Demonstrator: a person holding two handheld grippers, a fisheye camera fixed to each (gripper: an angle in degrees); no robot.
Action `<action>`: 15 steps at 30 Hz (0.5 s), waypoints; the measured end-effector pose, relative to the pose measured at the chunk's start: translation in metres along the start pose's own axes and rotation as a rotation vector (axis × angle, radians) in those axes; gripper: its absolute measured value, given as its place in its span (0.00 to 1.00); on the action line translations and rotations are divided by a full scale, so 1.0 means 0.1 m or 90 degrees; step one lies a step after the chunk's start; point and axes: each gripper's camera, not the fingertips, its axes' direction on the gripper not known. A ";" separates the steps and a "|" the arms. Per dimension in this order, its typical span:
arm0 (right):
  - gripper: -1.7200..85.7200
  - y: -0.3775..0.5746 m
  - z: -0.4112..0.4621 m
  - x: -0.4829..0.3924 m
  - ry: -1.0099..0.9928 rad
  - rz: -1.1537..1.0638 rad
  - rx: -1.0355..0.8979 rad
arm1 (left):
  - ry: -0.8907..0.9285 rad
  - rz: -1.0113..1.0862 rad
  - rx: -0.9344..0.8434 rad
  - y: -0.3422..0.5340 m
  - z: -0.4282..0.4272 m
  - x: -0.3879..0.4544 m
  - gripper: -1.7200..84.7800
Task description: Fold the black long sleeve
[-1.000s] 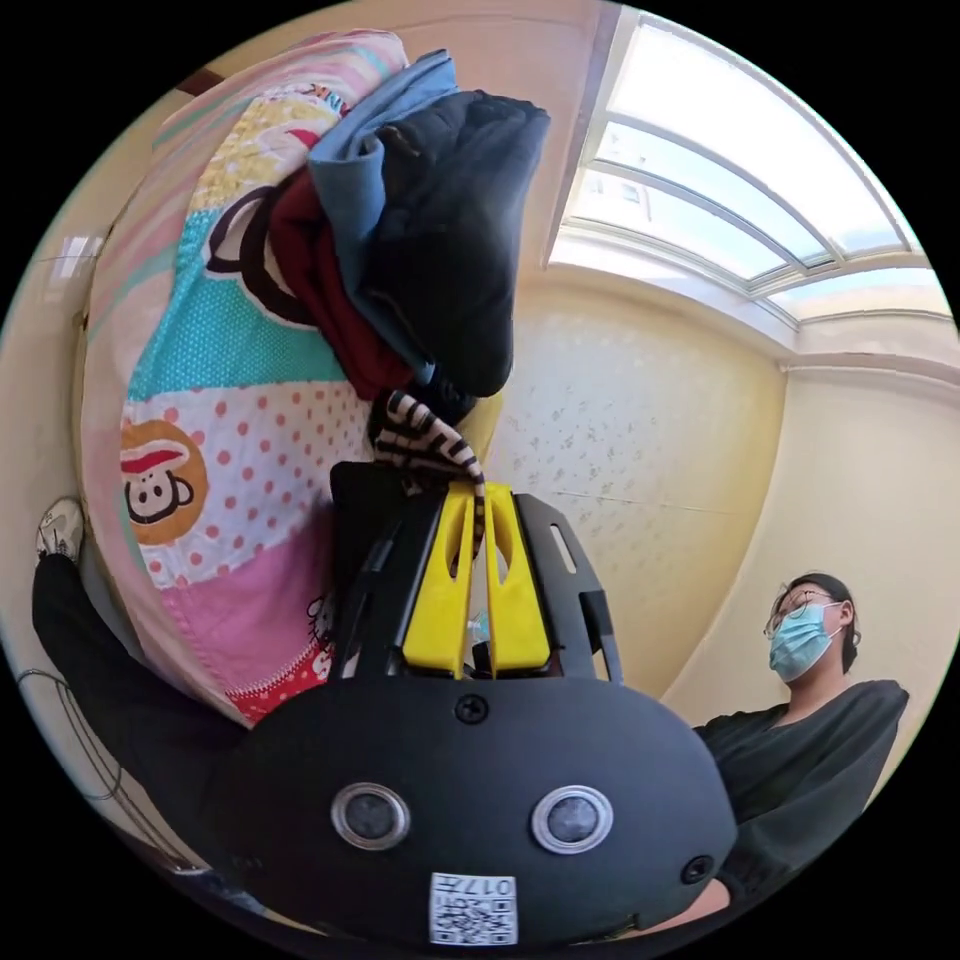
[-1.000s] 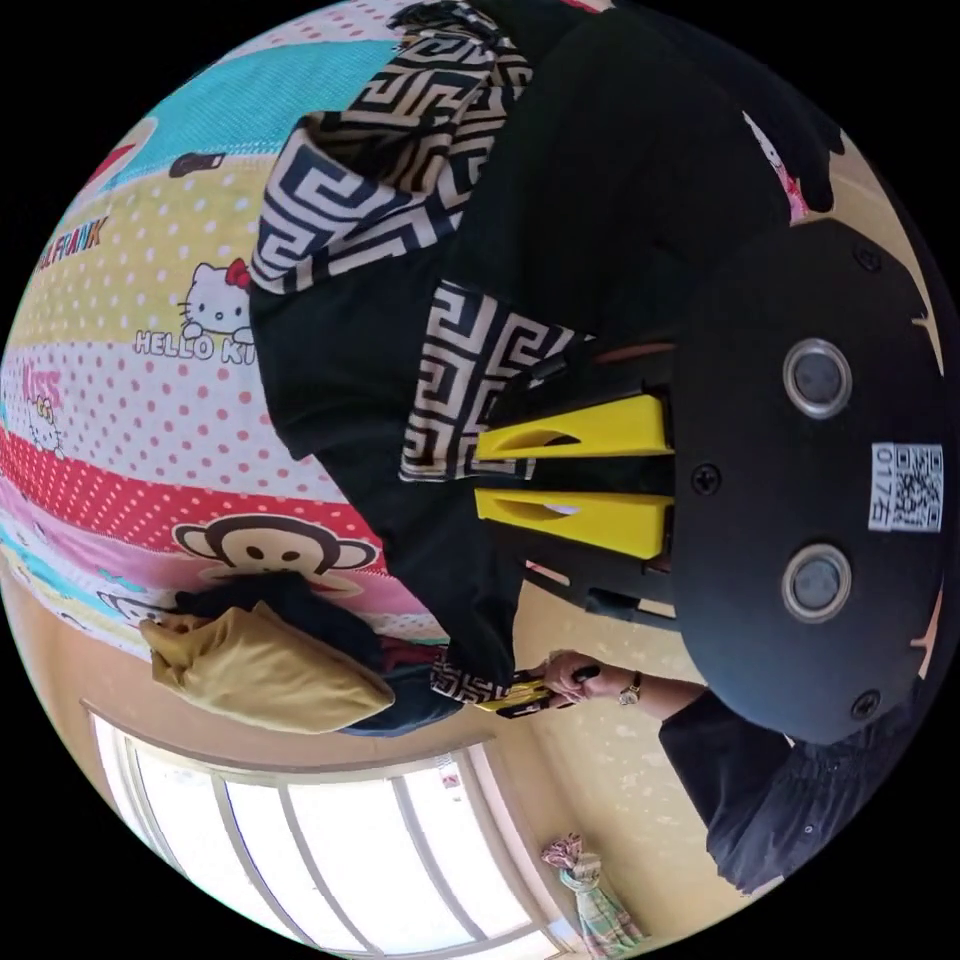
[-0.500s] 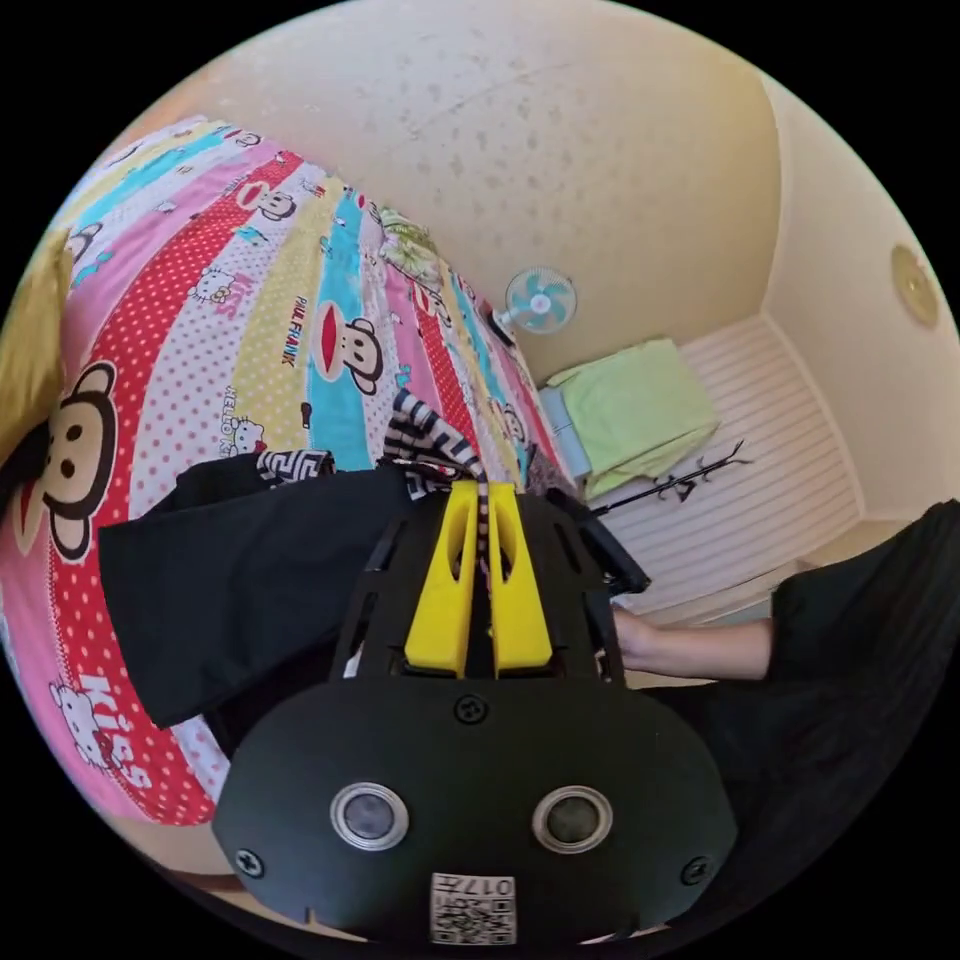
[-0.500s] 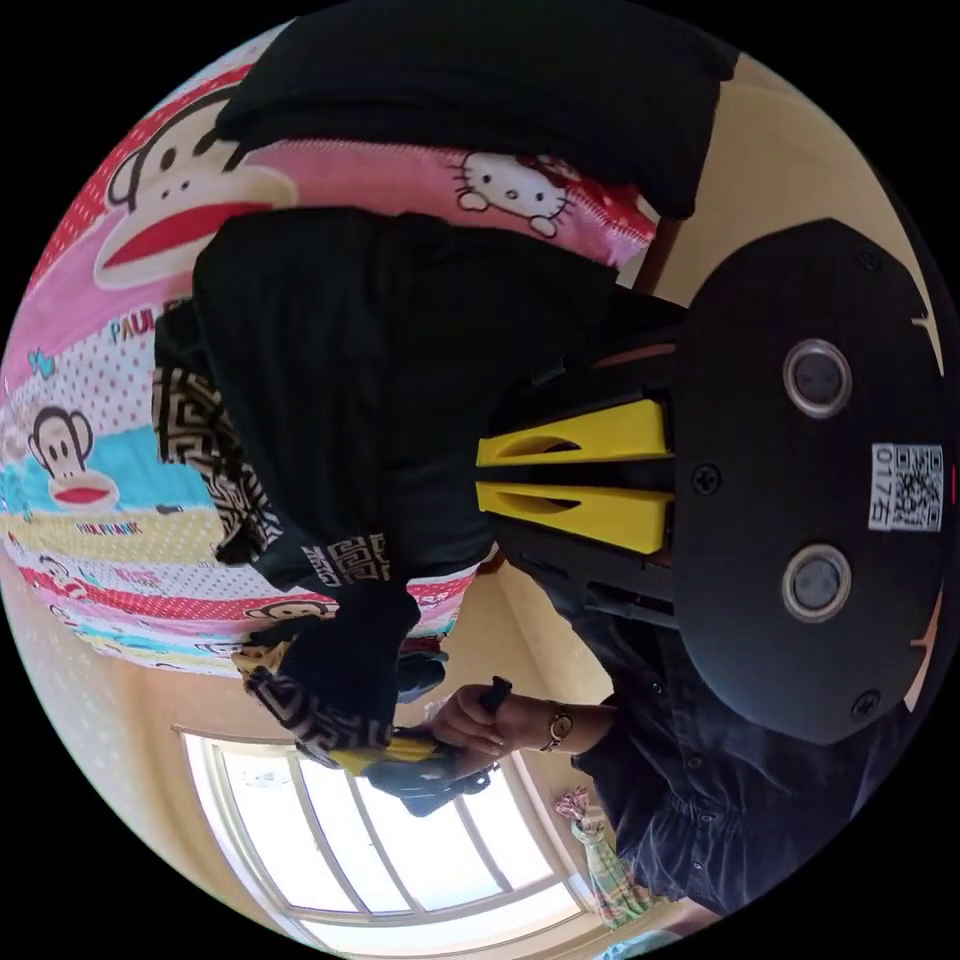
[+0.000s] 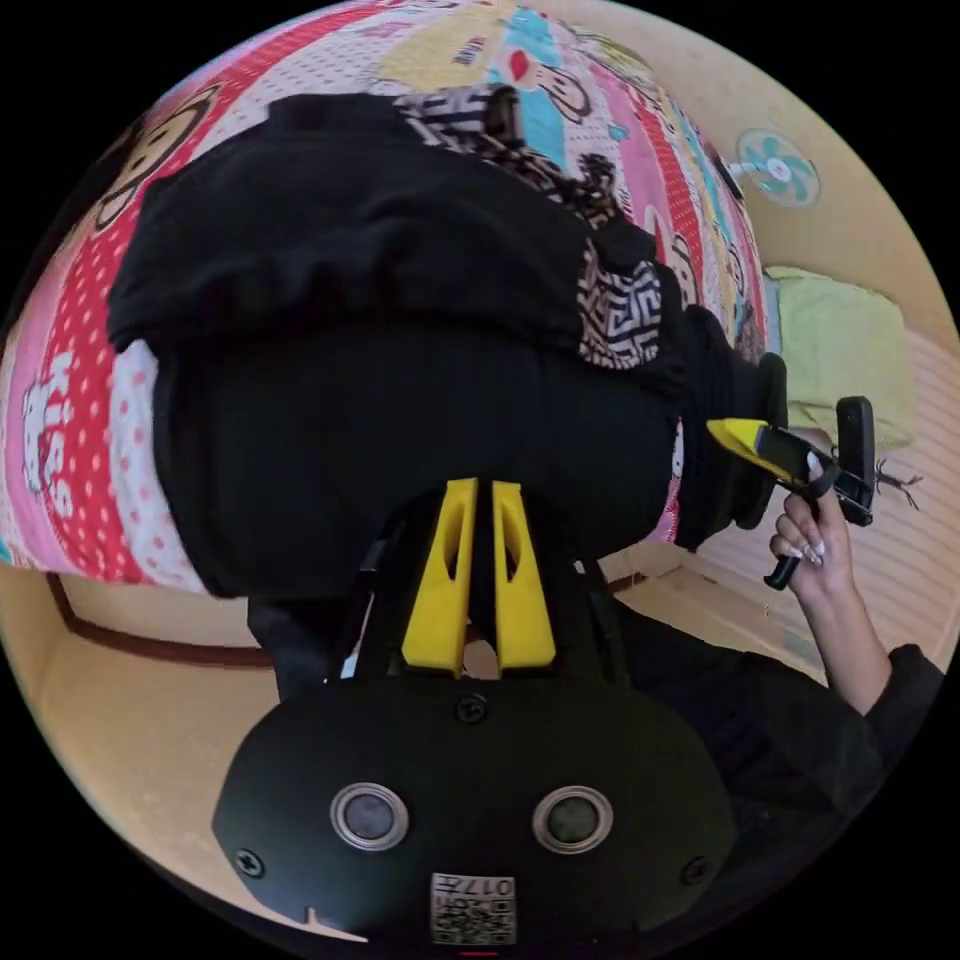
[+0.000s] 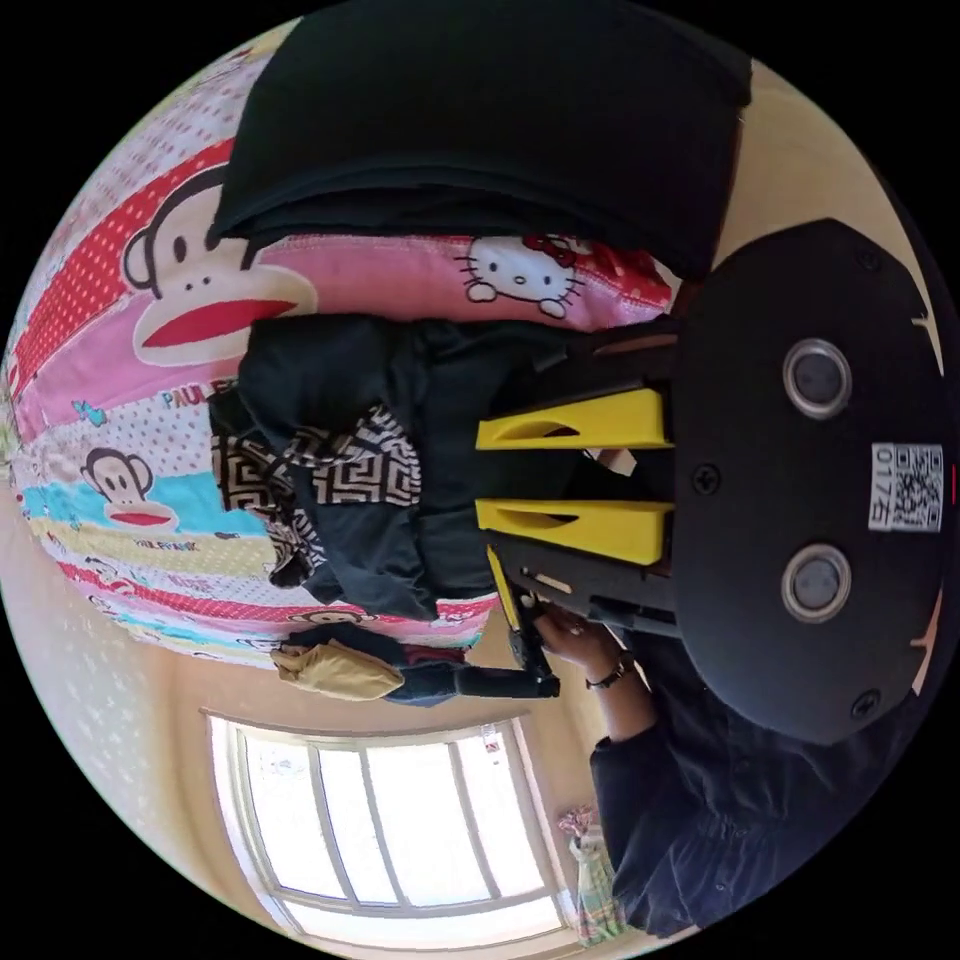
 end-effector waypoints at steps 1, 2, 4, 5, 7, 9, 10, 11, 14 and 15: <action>0.12 -0.12 0.01 -0.07 0.034 -0.022 0.021 | -0.002 -0.021 0.009 0.04 -0.05 -0.11 0.06; 0.12 -0.18 0.02 -0.10 0.056 -0.033 0.033 | -0.005 -0.061 0.026 0.12 -0.14 -0.30 0.06; 0.13 -0.39 0.17 -0.15 0.141 -0.059 0.030 | -0.007 -0.110 0.047 0.22 -0.27 -0.58 0.07; 0.14 -0.44 0.23 -0.14 0.155 -0.062 0.016 | -0.010 -0.134 0.057 0.27 -0.34 -0.74 0.07; 0.12 -0.58 0.49 -0.07 0.186 -0.073 -0.084 | -0.016 -0.156 0.060 0.33 -0.39 -0.94 0.07; 0.09 -0.56 0.52 -0.09 0.221 -0.087 -0.116 | -0.031 -0.155 0.047 0.35 -0.42 -1.11 0.08; 0.08 -0.50 0.41 -0.15 0.216 -0.102 -0.086 | -0.037 -0.146 0.040 0.35 -0.41 -1.14 0.08; 0.07 -0.46 0.33 -0.18 0.206 -0.108 -0.068 | -0.056 -0.120 0.024 0.32 -0.40 -1.16 0.08; 0.07 -0.22 -0.04 -0.27 0.191 -0.085 0.029 | -0.107 -0.049 -0.007 0.25 -0.33 -1.17 0.08; 0.07 -0.13 -0.13 -0.25 0.197 -0.068 0.050 | -0.105 -0.034 -0.017 0.21 -0.29 -1.21 0.09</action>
